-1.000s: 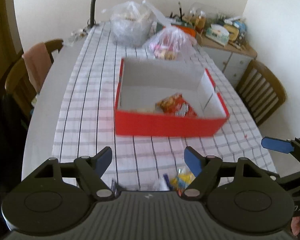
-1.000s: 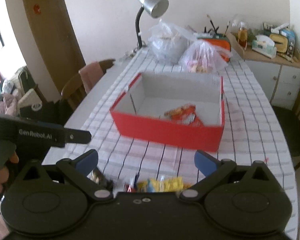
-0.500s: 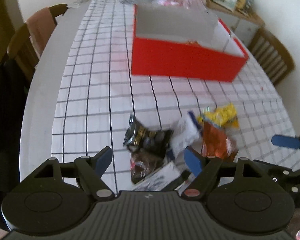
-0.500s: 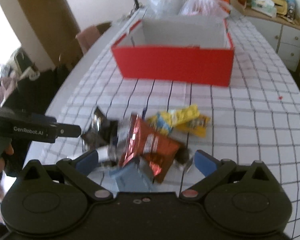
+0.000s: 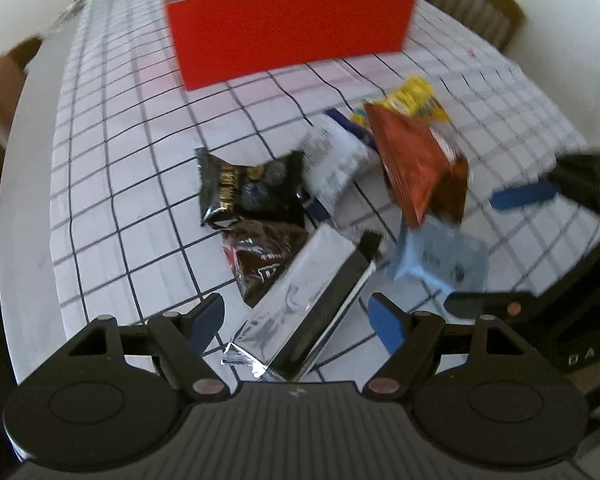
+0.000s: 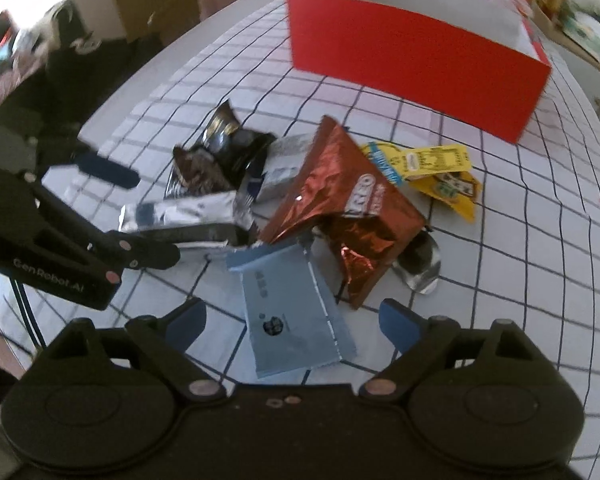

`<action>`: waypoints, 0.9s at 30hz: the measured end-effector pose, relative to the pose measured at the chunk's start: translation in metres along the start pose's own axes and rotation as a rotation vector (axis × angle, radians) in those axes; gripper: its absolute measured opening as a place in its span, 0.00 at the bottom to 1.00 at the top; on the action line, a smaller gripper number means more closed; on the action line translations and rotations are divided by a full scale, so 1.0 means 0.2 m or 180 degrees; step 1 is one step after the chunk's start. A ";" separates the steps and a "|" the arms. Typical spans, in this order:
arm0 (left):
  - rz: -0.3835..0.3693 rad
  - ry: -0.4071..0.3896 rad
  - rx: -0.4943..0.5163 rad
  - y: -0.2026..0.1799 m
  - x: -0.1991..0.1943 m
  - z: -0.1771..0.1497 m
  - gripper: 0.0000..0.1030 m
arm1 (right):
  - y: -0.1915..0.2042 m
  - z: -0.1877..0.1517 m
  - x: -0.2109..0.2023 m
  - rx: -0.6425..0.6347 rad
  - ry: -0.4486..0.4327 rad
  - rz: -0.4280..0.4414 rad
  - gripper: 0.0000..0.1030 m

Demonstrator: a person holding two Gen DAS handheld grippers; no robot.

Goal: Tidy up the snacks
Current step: 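Grasp the silver bar with the left gripper while the right grasps the blue packet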

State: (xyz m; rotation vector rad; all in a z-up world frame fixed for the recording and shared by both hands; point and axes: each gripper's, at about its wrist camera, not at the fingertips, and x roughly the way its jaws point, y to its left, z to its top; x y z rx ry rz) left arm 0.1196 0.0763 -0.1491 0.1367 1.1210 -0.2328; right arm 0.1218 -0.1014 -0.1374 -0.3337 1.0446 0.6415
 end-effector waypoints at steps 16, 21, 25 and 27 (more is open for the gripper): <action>-0.0050 0.0195 0.0291 0.01 0.13 0.00 0.76 | 0.00 0.00 0.12 -0.0075 0.0103 -0.0085 0.68; -0.0068 0.0193 0.0218 0.01 0.13 0.00 0.76 | 0.00 0.01 0.13 -0.0024 0.0060 -0.0157 0.65; -0.0035 0.0200 0.0099 0.01 0.13 0.00 0.73 | 0.01 0.00 0.13 0.0021 0.0045 -0.0229 0.63; -0.0006 0.0208 0.0032 0.00 0.13 0.00 0.71 | 0.01 0.00 0.12 0.0058 0.0023 -0.0254 0.58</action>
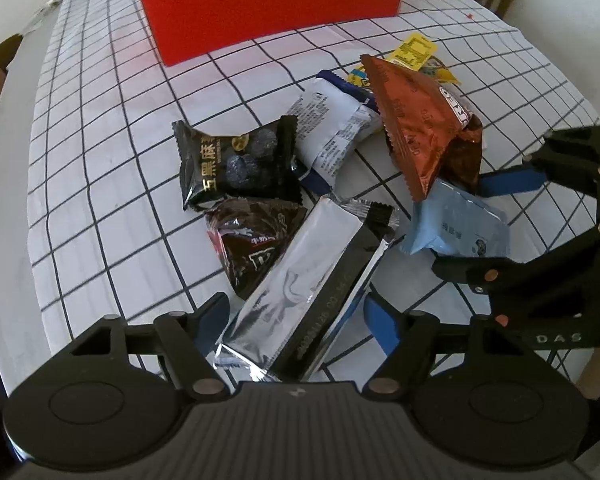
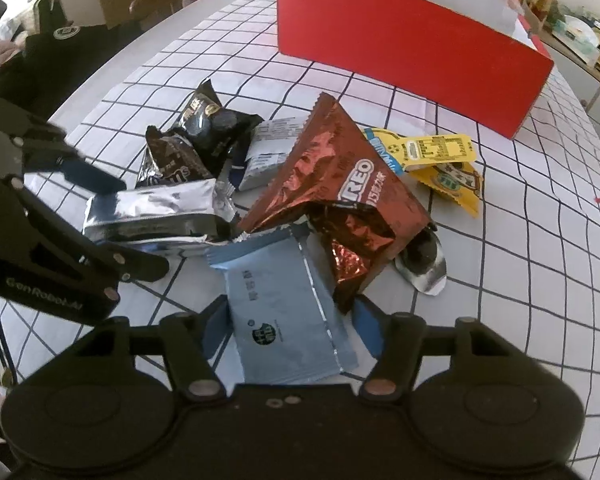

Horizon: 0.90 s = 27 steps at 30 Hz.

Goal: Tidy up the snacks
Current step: 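Grasp the silver bar with the left gripper while the right grasps the blue packet, then carry the silver bar with the left gripper while the right carries the blue packet into the box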

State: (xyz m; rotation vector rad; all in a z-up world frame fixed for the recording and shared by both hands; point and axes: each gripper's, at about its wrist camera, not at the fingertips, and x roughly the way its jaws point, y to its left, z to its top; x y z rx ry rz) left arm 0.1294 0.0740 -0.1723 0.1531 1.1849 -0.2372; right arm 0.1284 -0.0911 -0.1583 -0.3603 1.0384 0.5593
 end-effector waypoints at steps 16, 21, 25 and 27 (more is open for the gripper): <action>-0.0017 0.0054 -0.0850 0.02 -0.08 -0.07 0.48 | -0.05 -0.08 -0.09 0.0424 -0.0032 0.0009 0.44; -0.0157 0.0029 -0.1036 0.03 -0.12 -0.11 0.43 | -0.07 -0.11 -0.16 0.0522 -0.0096 0.0035 0.44; -0.0205 -0.0002 -0.1141 0.05 -0.14 -0.13 0.43 | -0.09 -0.11 -0.22 0.0601 -0.0186 0.0022 0.44; -0.0210 -0.0060 -0.1163 0.05 -0.17 -0.14 0.42 | -0.09 -0.11 -0.25 0.0610 -0.0272 0.0008 0.44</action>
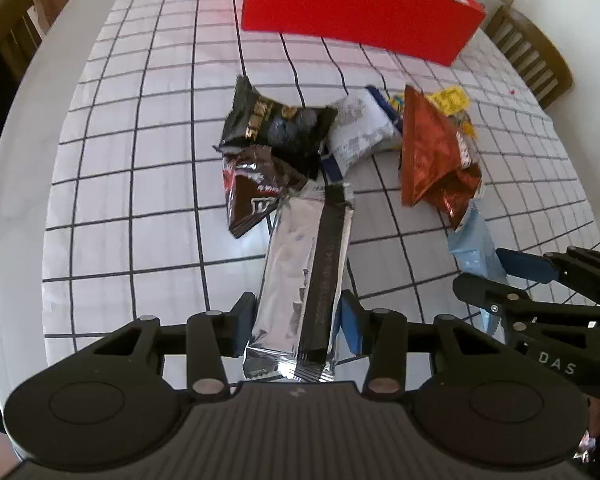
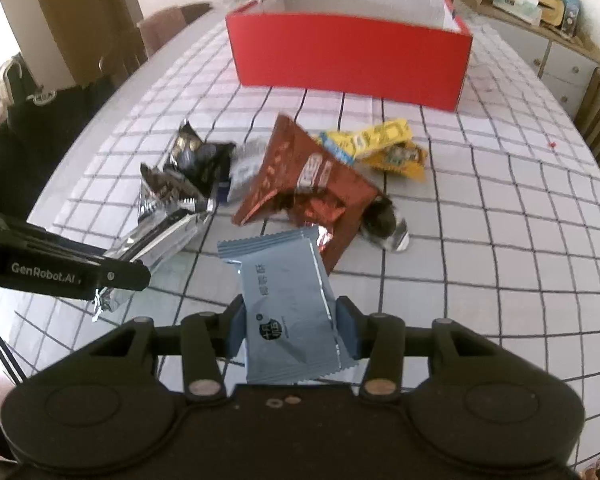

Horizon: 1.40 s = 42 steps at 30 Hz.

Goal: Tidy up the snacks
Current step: 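Carry the silver bar with the left gripper while the right carries the blue packet into the box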

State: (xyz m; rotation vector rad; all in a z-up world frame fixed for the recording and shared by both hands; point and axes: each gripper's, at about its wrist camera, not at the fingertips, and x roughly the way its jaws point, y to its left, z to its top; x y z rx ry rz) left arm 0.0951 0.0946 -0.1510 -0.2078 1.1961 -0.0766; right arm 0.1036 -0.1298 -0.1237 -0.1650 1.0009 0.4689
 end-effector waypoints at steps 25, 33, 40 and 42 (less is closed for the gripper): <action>-0.0150 -0.0782 0.0149 -0.14 -0.37 0.27 0.40 | -0.10 0.40 -0.33 0.0149 -0.0745 -0.0118 0.44; -0.0067 -0.1040 0.0298 -0.25 -0.43 0.52 0.40 | -0.23 0.68 -0.34 0.0130 -0.0920 -0.0094 0.44; 0.0100 -0.1182 0.0366 -0.32 -0.41 0.79 0.40 | -0.33 0.93 -0.24 0.0084 -0.0963 -0.0069 0.44; 0.0152 -0.1203 0.0358 -0.33 -0.40 0.88 0.40 | -0.35 1.00 -0.20 0.0068 -0.0954 -0.0064 0.44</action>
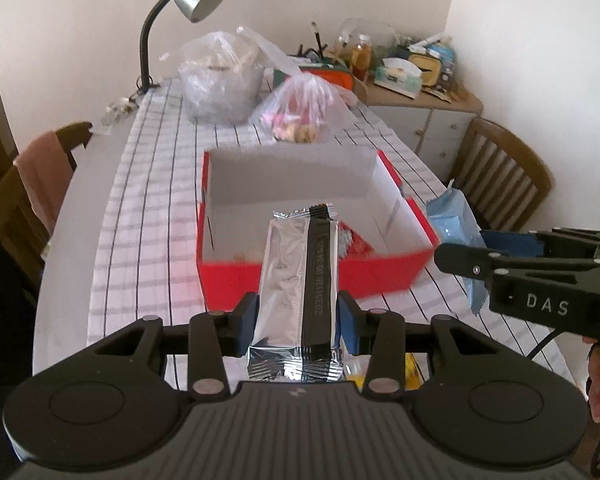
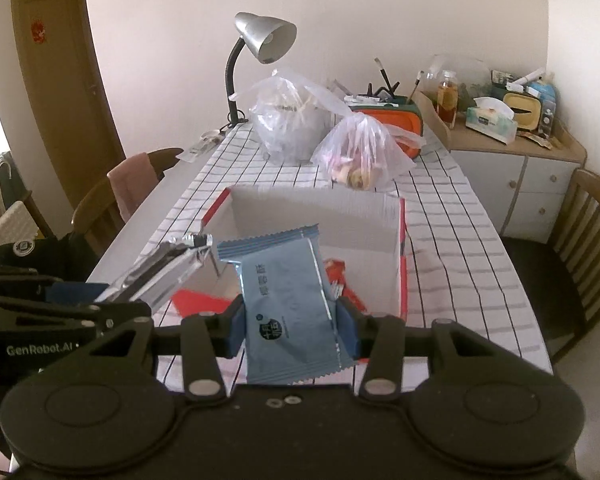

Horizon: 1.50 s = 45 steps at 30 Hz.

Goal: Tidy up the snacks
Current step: 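Carry the silver bar with the left gripper while the right carries the blue packet into the box, then lower into the box and open both grippers to release the silver bar and blue packet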

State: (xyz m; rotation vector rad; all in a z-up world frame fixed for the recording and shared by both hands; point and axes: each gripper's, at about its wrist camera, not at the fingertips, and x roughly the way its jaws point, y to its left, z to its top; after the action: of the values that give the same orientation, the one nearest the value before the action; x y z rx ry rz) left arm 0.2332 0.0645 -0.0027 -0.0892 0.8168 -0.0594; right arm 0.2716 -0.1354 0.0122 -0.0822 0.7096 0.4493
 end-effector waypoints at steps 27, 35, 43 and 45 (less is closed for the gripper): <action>0.0337 0.0494 0.0110 0.13 0.77 0.46 0.40 | -0.17 0.22 0.86 -0.0168 0.0623 -0.0098 0.44; 0.0339 0.0780 0.0175 0.12 0.95 0.41 0.40 | -0.11 0.14 1.01 -0.0302 0.0892 -0.0037 0.43; 0.0330 0.1014 0.0260 0.12 1.05 0.35 0.40 | -0.09 0.08 1.07 -0.0365 0.1027 -0.0056 0.44; 0.0331 0.1053 0.0257 0.12 1.06 0.34 0.40 | -0.09 0.07 1.07 -0.0370 0.1041 -0.0063 0.45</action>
State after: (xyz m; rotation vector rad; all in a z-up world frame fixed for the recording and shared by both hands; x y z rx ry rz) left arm 0.4288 0.0738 -0.1127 0.0411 1.1471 -0.0087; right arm 0.4314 -0.0683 -0.1168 -0.2765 1.0026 0.4630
